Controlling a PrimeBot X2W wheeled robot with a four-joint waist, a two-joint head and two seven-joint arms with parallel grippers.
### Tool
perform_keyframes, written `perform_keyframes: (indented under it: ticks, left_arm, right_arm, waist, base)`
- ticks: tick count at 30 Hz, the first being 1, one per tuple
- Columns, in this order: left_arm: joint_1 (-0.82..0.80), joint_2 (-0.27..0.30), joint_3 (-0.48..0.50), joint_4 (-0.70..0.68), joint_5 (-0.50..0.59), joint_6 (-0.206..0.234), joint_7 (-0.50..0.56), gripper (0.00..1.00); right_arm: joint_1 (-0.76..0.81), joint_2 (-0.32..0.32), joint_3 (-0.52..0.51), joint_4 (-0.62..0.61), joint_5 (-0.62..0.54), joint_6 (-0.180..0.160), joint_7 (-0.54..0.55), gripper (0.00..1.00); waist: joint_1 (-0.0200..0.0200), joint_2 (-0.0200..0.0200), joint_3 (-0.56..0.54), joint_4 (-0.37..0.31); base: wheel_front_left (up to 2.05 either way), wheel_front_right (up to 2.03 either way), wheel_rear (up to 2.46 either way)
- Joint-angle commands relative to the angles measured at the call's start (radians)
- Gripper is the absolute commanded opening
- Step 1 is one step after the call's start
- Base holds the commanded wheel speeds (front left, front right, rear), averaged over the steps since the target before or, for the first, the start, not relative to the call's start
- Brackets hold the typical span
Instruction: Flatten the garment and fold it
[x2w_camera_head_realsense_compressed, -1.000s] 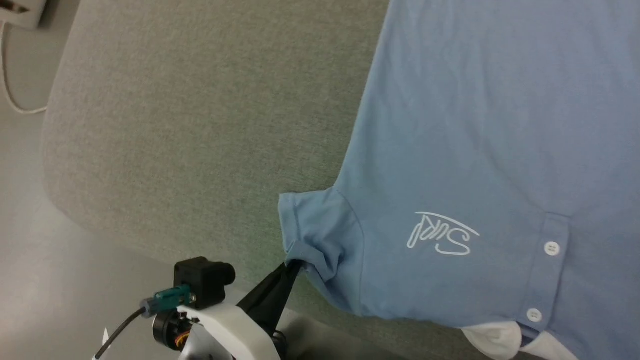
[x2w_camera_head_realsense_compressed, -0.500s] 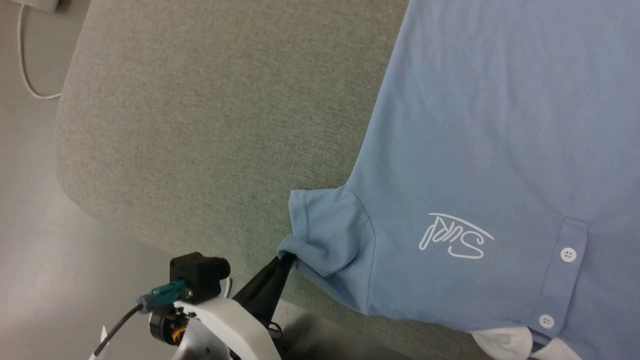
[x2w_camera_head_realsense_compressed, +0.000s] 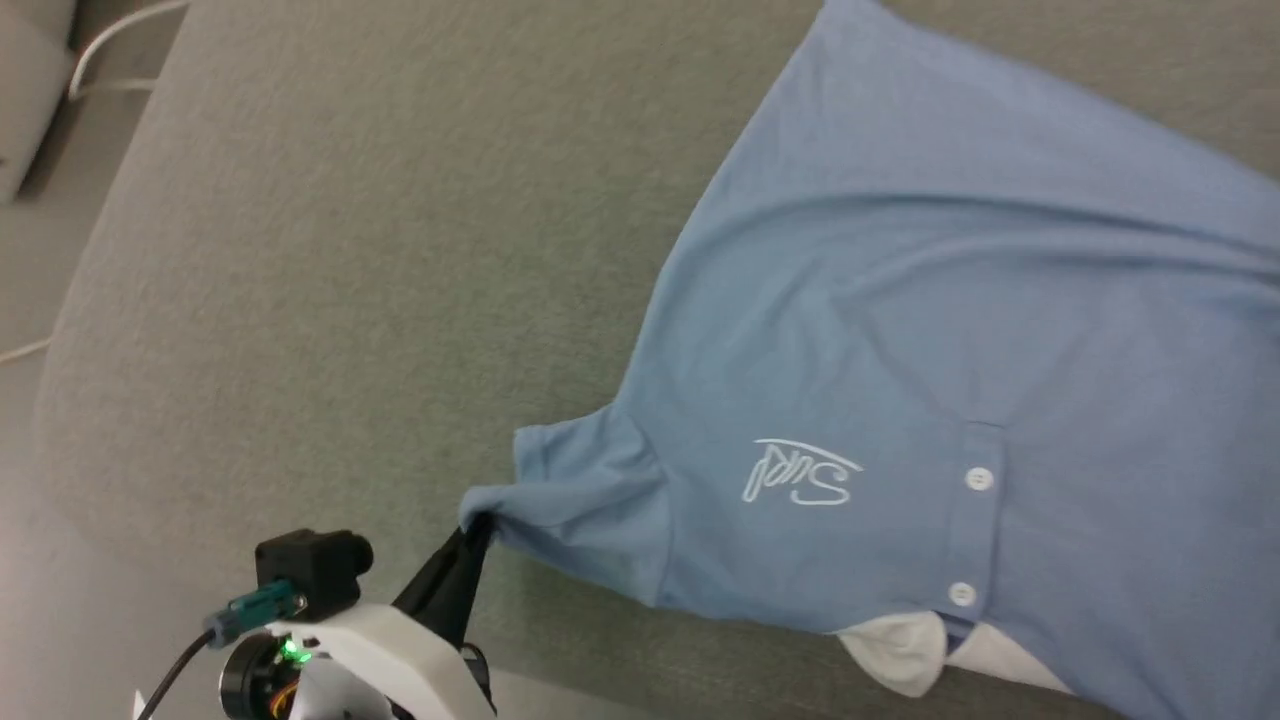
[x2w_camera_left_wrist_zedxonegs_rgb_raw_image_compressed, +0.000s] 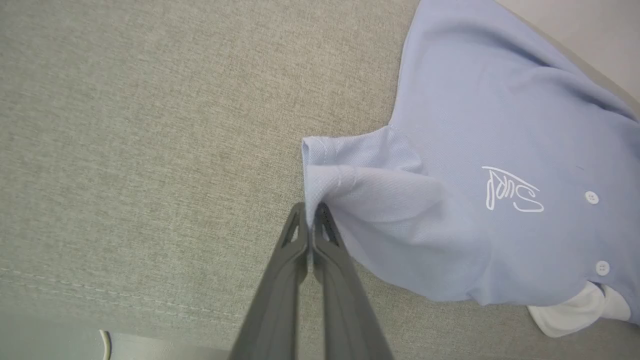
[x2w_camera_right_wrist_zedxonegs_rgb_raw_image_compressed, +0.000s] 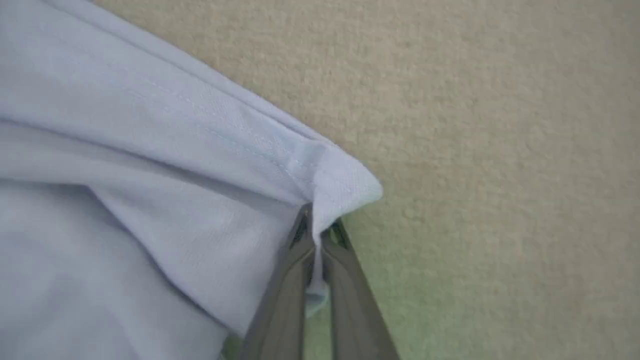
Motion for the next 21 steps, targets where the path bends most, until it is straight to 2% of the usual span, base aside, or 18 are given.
perform_keyframes:
  ticks: [1,6,12,17,21]
  left_arm:
    - [0.012,0.005,0.008,0.006,-0.002,0.010,-0.010,0.00]
    - [0.040,0.010,0.035,0.017,-0.009,0.029,-0.028,0.00]
    - [0.052,0.008,0.060,0.019,-0.018,0.039,-0.055,0.00]
    - [0.038,-0.002,0.056,0.040,-0.013,0.037,-0.069,0.00]
    - [0.025,-0.011,0.053,0.062,-0.012,0.034,-0.081,0.00]
  right_arm:
    - [0.080,0.014,-0.003,0.001,0.018,-0.002,0.004,0.00]
    - [0.246,0.042,-0.011,-0.138,0.066,-0.002,0.022,0.00]
    - [0.434,0.092,-0.089,-0.380,0.124,-0.002,0.161,0.00]
    - [0.622,0.148,-0.164,-0.544,0.107,-0.002,0.313,0.00]
    - [0.717,0.214,-0.190,-0.608,0.101,-0.002,0.362,0.00]
  waist:
    - [0.0002,0.0000,-0.157,-0.159]
    - [0.0002,0.0000,-0.207,-0.224]
    - [0.0002,0.0000,-0.232,-0.271]
    - [0.0002,0.0000,-0.234,-0.280]
    - [0.0002,0.0000,-0.231,-0.276]
  base:
    - [0.00,0.00,0.00]
    - [0.00,0.00,0.00]
    - [0.00,0.00,0.00]
    - [0.00,0.00,0.00]
    - [0.00,0.00,0.00]
